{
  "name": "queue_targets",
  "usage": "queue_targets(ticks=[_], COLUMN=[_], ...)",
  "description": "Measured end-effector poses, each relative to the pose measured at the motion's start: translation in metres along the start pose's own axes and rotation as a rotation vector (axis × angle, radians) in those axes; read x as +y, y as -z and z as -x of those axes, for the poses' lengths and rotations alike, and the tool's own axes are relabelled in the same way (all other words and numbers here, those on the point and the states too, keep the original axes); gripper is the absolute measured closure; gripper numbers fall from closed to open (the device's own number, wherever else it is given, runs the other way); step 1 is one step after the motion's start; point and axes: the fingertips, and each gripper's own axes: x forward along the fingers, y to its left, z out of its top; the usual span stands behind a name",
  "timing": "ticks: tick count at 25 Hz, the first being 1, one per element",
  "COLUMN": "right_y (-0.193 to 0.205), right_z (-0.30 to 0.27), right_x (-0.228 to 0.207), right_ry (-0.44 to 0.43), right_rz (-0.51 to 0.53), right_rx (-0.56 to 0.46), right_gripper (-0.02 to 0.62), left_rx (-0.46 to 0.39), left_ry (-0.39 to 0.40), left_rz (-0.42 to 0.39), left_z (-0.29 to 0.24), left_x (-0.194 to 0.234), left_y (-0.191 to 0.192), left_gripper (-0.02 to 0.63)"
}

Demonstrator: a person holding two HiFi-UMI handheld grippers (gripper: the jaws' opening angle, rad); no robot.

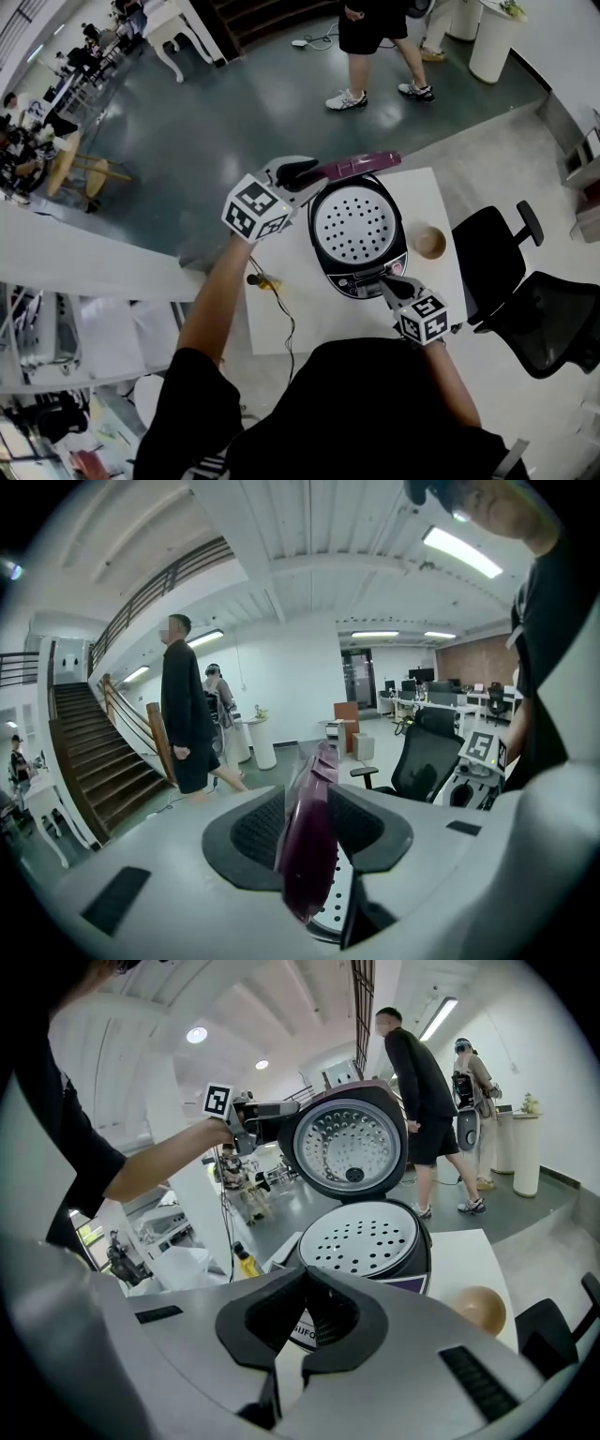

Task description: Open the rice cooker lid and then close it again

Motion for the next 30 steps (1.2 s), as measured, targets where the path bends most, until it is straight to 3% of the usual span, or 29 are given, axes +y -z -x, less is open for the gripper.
queue_targets(ticks=[12,22,30], right_y=[-0.006,0.003,-0.011], right_z=[0.017,0.02,0.028], right_x=[-0.007,0.0,0.003], right_ry=[0.093,0.107,0.14], right_rz=[-0.051,-0.066,-0.102], right_rx=[-0.098,-0.104,-0.164], right_gripper=[0.595,0.595,0.595], left_rx=[0.086,0.172,0.197], left_ry=[0.034,0.089,0.127], left_rz=[-0.059,-0.132,-0.144], left_z=[0.002,0.002,0.002], left_x=[-0.03,-0.065,-0.095], left_y=[0.009,0.029,0.044], left_gripper=[0.502,0.537,0.546])
